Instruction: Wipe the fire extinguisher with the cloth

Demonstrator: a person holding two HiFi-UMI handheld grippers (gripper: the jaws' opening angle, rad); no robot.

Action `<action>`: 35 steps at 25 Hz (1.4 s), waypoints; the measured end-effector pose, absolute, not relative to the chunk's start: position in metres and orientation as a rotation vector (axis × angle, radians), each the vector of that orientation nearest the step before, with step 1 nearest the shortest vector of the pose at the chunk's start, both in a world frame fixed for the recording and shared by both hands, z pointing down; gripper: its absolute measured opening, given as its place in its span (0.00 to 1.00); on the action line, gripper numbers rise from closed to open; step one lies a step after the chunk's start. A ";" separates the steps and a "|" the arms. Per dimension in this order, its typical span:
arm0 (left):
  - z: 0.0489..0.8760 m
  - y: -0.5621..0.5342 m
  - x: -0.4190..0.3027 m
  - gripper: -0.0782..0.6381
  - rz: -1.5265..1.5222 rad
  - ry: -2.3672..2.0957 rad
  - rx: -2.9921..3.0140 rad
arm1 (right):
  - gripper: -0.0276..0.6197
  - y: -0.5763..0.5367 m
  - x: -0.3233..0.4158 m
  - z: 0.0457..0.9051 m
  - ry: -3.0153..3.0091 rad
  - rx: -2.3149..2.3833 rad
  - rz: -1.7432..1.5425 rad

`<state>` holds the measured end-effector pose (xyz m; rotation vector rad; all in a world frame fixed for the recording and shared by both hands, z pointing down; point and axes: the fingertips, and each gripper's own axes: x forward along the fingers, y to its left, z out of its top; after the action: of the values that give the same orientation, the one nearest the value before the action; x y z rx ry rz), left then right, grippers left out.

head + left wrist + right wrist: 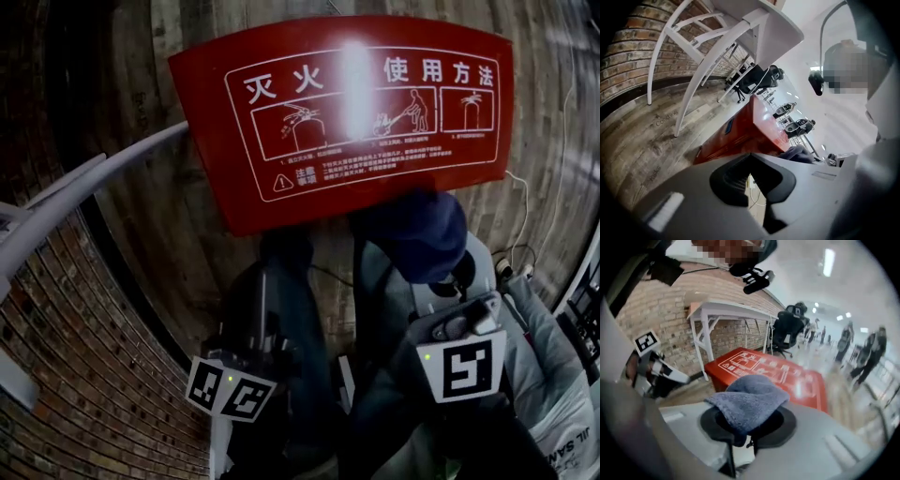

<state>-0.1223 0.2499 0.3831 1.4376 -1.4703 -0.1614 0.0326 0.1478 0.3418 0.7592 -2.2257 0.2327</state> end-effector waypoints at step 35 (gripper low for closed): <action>0.299 0.120 -0.099 0.40 -0.141 -1.507 1.780 | 0.40 0.116 -0.016 0.322 -2.159 0.186 -0.202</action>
<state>-0.0989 0.1203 0.2994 1.7801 -1.5067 -0.1408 -0.0159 0.1164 0.3220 0.1856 -2.1589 -0.2023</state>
